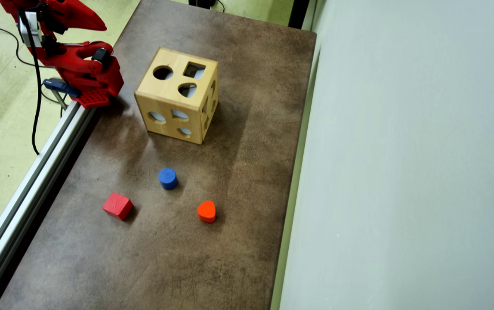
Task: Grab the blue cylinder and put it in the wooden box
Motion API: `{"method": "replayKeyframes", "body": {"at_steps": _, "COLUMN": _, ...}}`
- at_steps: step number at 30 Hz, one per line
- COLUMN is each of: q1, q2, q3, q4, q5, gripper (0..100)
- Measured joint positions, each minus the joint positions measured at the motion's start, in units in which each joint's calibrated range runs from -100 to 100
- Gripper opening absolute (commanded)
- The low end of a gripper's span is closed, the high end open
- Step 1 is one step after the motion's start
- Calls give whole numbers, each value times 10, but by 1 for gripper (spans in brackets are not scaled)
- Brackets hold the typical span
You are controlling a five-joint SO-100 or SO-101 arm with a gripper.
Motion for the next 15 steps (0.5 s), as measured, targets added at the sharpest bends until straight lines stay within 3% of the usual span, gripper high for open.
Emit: {"method": "replayKeyframes", "body": {"at_steps": 15, "q1": 0, "q2": 0, "q3": 0, "q4": 0, "q5": -2, "gripper": 1}}
